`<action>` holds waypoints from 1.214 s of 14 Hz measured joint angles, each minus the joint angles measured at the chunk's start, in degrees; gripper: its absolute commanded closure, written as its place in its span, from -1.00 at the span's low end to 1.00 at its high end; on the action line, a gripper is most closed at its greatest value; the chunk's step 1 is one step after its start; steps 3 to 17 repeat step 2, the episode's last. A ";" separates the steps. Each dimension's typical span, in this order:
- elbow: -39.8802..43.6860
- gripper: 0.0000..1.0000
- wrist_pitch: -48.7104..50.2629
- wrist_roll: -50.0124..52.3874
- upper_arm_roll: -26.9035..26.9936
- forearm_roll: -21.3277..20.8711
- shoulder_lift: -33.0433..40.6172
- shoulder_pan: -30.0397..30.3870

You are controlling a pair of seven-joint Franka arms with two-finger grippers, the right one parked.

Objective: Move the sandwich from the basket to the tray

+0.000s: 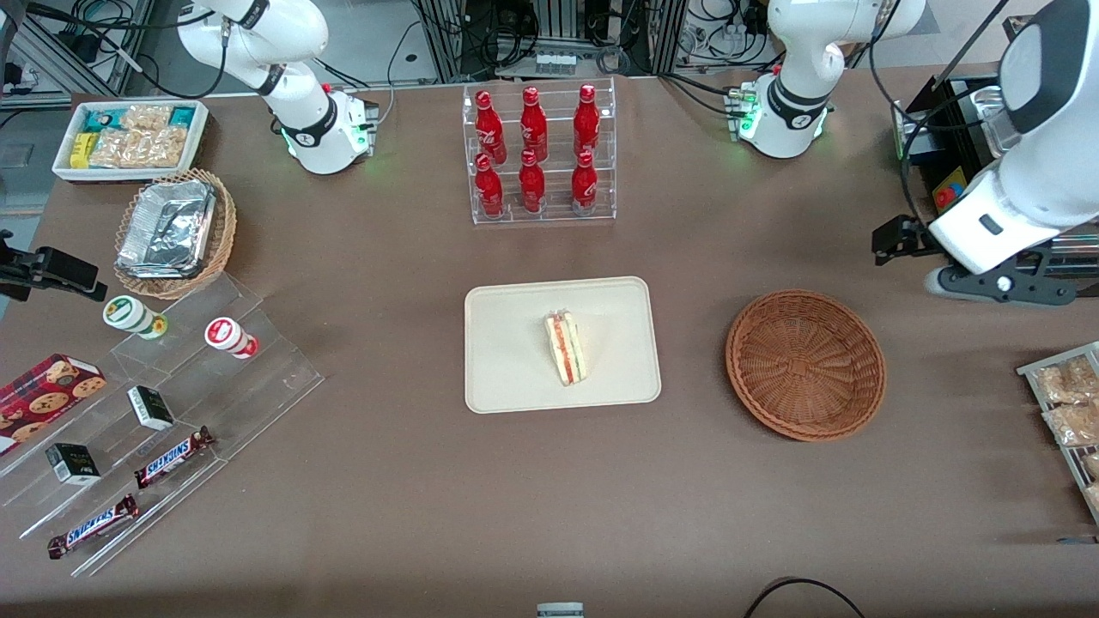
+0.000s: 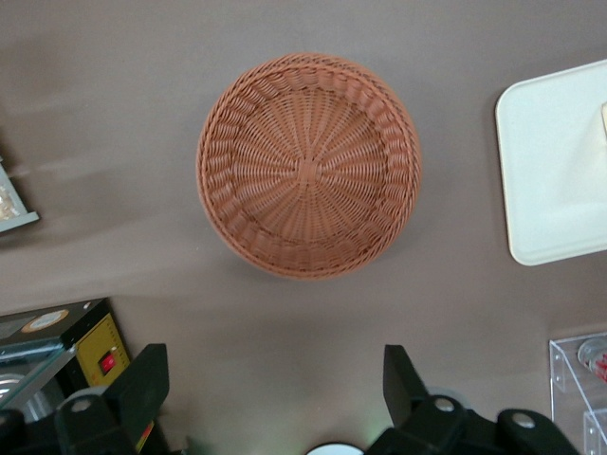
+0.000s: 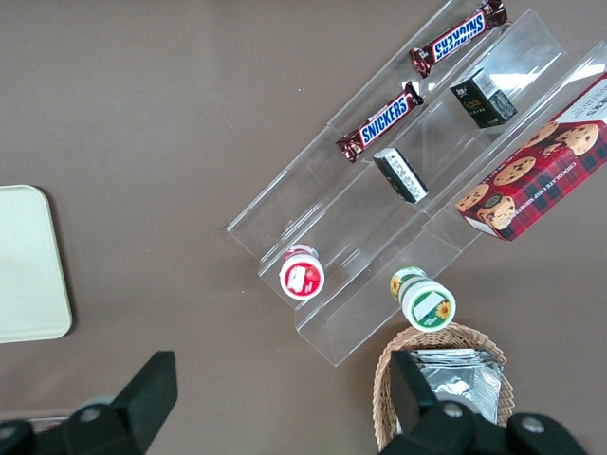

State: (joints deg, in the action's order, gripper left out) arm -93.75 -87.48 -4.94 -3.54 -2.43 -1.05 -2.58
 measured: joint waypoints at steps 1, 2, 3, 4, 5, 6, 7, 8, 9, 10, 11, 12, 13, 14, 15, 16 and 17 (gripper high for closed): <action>0.13 -1.00 0.82 -0.43 -0.02 0.00 0.68 0.02; 0.36 -1.00 1.42 -1.15 -0.07 0.00 1.25 0.02; 0.36 -1.00 1.42 -1.15 -0.07 0.00 1.25 0.02; 0.36 -1.00 1.42 -1.15 -0.07 0.00 1.25 0.02; 0.36 -1.00 1.42 -1.15 -0.07 0.00 1.25 0.02; 0.36 -1.00 1.42 -1.15 -0.07 0.00 1.25 0.02; 0.36 -1.00 1.42 -1.15 -0.07 0.00 1.25 0.02; 0.36 -1.00 1.42 -1.15 -0.07 0.00 1.25 0.02; 0.36 -1.00 1.42 -1.15 -0.07 0.00 1.25 0.02; 0.36 -1.00 1.42 -1.15 -0.07 0.00 1.25 0.02; 0.36 -1.00 1.42 -1.15 -0.07 0.00 1.25 0.02; 0.36 -1.00 1.42 -1.15 -0.07 0.00 1.25 0.02; 0.36 -1.00 1.42 -1.15 -0.07 0.00 1.25 0.02; 0.36 -1.00 1.42 -1.15 -0.07 0.00 1.25 0.02; 0.36 -1.00 1.42 -1.15 -0.07 0.00 1.25 0.02; 0.36 -1.00 1.42 -1.15 -0.07 0.00 1.25 0.02; 0.36 -1.00 1.42 -1.15 -0.07 0.00 1.25 0.02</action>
